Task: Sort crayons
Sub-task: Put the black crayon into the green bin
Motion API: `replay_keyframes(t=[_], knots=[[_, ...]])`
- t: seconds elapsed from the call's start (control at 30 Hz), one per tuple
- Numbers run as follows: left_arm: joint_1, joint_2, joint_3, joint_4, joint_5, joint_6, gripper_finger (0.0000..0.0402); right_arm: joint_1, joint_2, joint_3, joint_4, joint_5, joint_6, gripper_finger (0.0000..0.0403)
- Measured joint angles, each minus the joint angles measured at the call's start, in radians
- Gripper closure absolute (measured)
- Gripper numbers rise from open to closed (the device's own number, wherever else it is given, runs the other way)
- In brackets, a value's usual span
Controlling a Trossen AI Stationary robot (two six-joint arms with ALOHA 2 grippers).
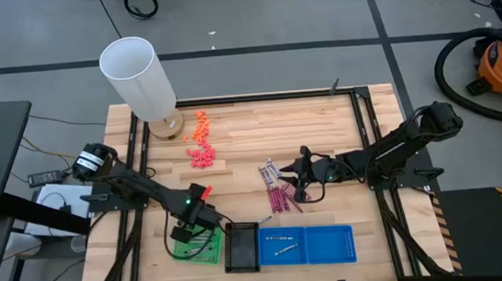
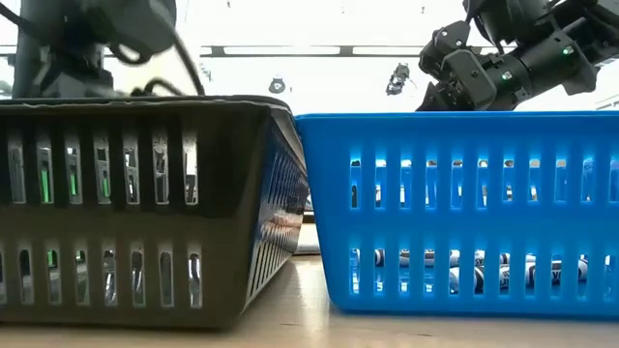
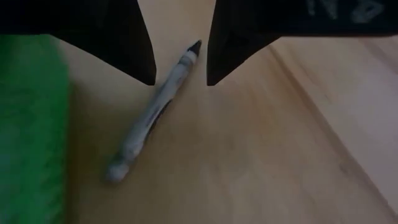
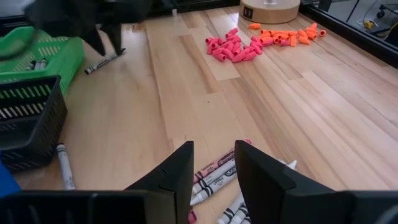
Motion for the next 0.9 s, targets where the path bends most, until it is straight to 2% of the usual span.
replay_keyframes(t=[0.23,0.67,0.83,0.9], knots=[[-0.003,-0.005,-0.050,0.031,0.002,-0.004,0.0259,0.006,0.000,0.000,0.002,0.005,0.000,0.0276],[-0.004,-0.003,-0.052,0.040,0.022,0.000,0.0385,0.006,0.000,0.000,0.004,0.005,-0.004,0.0276],[-0.004,-0.004,-0.037,0.017,0.012,-0.007,0.0389,0.006,0.000,0.000,0.004,0.005,-0.004,0.0276],[-0.004,0.003,-0.011,-0.041,-0.029,-0.021,0.0389,0.006,0.000,0.000,0.006,0.005,-0.004,0.0276]])
